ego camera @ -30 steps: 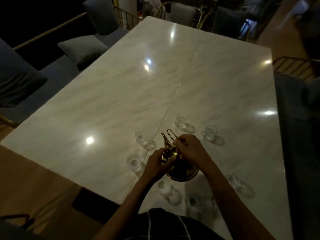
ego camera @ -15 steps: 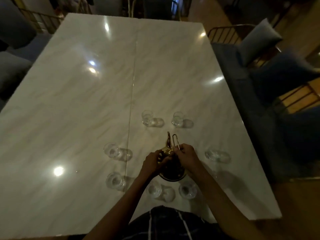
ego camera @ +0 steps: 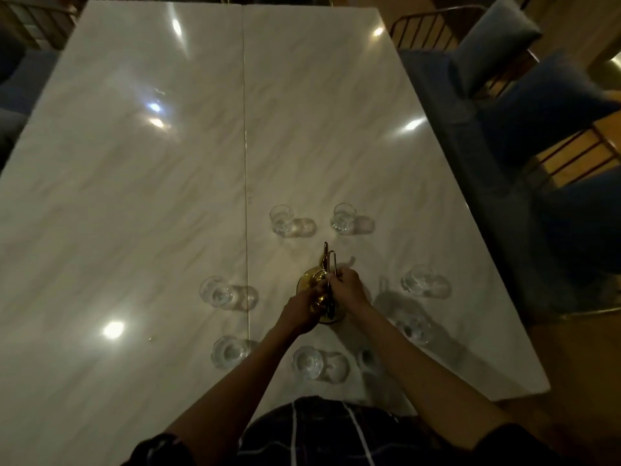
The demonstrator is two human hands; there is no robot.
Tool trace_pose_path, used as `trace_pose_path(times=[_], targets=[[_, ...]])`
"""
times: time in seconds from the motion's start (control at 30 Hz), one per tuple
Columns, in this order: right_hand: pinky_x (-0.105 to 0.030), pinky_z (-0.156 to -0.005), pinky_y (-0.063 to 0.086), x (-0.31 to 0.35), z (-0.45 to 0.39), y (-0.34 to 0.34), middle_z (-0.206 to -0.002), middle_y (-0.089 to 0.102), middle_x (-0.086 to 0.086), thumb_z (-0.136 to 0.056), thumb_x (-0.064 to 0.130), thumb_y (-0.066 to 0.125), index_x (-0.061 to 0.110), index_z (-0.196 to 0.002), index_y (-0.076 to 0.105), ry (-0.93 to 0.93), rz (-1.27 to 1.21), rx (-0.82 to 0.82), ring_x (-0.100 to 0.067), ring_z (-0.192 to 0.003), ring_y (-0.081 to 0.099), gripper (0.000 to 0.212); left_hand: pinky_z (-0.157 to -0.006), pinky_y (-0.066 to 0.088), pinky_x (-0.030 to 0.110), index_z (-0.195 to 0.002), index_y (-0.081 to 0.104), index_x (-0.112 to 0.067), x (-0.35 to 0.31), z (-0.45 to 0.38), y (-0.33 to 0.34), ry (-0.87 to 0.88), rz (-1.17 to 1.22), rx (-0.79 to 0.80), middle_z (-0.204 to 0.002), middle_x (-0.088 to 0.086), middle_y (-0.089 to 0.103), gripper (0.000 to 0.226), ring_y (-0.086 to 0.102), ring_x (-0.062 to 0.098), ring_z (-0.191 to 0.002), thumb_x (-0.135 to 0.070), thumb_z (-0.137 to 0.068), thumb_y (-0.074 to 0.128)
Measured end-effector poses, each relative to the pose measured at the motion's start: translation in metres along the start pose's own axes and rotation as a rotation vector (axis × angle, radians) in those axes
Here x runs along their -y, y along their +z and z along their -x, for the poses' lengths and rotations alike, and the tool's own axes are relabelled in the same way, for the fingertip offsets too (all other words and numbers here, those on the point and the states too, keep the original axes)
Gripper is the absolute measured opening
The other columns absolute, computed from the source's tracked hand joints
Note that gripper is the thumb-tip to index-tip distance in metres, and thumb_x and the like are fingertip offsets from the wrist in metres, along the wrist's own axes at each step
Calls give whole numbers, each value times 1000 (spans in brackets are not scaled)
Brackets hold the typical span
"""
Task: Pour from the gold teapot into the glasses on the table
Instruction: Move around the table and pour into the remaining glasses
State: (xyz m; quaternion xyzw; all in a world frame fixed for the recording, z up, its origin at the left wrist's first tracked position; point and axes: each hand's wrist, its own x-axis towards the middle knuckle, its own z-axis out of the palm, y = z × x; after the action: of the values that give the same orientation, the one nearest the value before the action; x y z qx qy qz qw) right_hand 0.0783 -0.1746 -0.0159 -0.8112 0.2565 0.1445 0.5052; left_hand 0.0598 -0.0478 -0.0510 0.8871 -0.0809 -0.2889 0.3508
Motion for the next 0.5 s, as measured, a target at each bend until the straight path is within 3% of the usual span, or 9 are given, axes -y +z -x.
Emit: trace_pose_path(times=[0.13, 0.23, 0.3, 0.37, 0.43, 0.5], targets=[[-24, -62, 42, 6, -18, 7, -64, 56, 13, -95, 11, 53, 10, -89, 61, -5, 25, 7, 2, -60, 53, 11, -87, 46, 32, -144, 41, -16, 3, -10, -2, 5, -37, 7, -138, 13, 53, 53, 56, 31, -118, -20, -94, 58], [-11, -48, 43, 10, -28, 8, -62, 60, 10, -95, 10, 52, 10, -84, 61, 22, -34, 13, 5, -52, 56, 15, -88, 47, 33, -146, 38, -16, 6, -17, -5, -4, -50, 14, -141, 13, 50, 57, 55, 32, -119, -21, -93, 59], [-12, -43, 41, 12, -34, 7, -62, 60, 5, -96, 11, 54, 10, -80, 61, 47, -81, 32, 0, -50, 57, 17, -90, 46, 34, -149, 33, -17, 6, -20, -7, 8, -47, 12, -145, 13, 47, 61, 53, 32, -122, -20, -94, 59], [-21, -49, 48, 12, -41, 6, -68, 63, -3, -93, 15, 58, 8, -79, 65, 89, -150, 64, -12, -58, 61, 17, -93, 45, 34, -150, 30, -18, 8, -23, -9, 1, -29, 5, -145, 13, 46, 63, 52, 32, -124, -20, -94, 59], [-36, -67, 58, 9, -50, 5, -74, 67, -8, -88, 22, 64, 11, -77, 69, 112, -168, 96, -24, -72, 67, 16, -94, 44, 33, -150, 31, -16, 9, -23, -11, -19, -14, 0, -144, 14, 48, 61, 52, 32, -124, -20, -95, 59], [-43, -78, 56, 5, -57, 2, -77, 69, -7, -84, 28, 68, 16, -75, 70, 115, -111, 116, -29, -81, 67, 16, -92, 42, 30, -147, 36, -14, 8, -22, -14, -48, -13, 8, -141, 15, 51, 56, 52, 31, -123, -22, -96, 58]])
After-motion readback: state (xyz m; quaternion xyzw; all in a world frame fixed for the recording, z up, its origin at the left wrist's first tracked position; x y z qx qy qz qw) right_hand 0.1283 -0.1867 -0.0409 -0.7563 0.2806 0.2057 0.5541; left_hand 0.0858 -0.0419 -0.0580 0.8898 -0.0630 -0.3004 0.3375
